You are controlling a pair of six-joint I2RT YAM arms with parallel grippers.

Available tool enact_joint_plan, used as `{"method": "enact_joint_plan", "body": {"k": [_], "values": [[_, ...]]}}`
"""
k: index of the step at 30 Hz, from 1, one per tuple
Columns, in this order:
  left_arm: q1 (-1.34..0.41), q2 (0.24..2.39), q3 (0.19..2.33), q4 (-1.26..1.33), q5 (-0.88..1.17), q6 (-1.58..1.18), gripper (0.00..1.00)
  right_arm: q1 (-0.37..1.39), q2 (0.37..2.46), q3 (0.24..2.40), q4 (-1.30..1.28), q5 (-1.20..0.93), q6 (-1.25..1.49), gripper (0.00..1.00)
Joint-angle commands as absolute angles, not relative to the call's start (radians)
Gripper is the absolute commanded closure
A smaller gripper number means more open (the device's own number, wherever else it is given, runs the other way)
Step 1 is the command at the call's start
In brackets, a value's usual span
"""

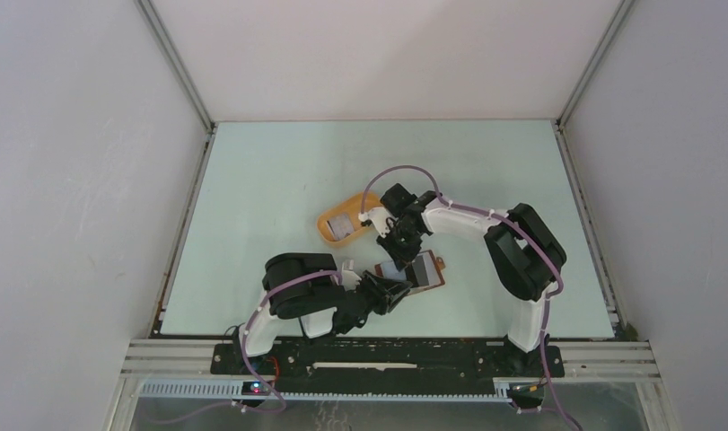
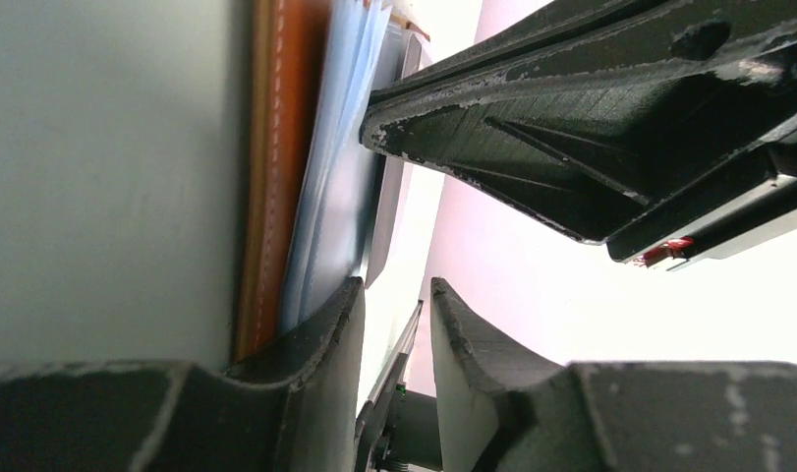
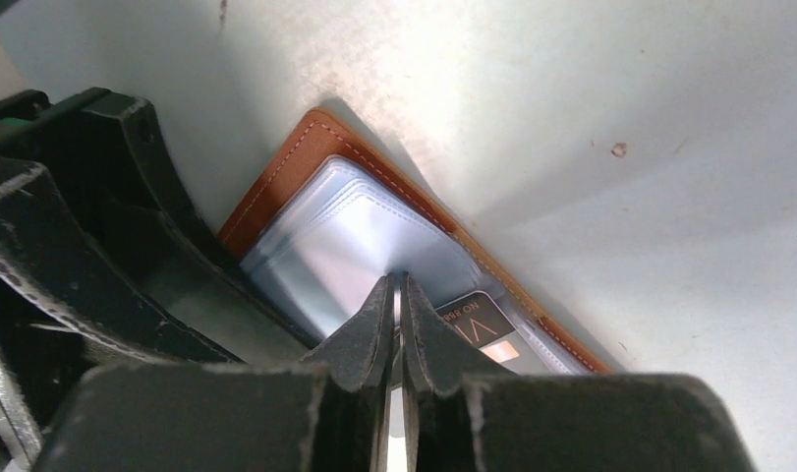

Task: Put the credit cards into the card holder
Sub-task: Insert the credit card into the card holder.

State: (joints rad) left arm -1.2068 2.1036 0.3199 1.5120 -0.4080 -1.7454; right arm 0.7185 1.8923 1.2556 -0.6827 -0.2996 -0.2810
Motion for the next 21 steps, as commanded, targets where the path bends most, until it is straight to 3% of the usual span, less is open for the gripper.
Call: {"method": "enact_joint_plan", "body": {"k": [1, 14, 21], "values": [[-1.198, 2.128, 0.306, 1.513, -0.383, -1.75, 0.64, 0.693, 1.855, 1.243, -0.737, -0.27, -0.349, 0.87], [-1.177, 2.105, 0.297, 1.511, -0.37, -1.717, 0.64, 0.661, 1.85, 1.243, -0.818, -0.373, -0.458, 0.84], [-1.165, 2.085, 0.286, 1.511, -0.366, -1.681, 0.69, 0.661, 1.865, 1.243, -0.837, -0.41, -0.505, 0.84]]}}
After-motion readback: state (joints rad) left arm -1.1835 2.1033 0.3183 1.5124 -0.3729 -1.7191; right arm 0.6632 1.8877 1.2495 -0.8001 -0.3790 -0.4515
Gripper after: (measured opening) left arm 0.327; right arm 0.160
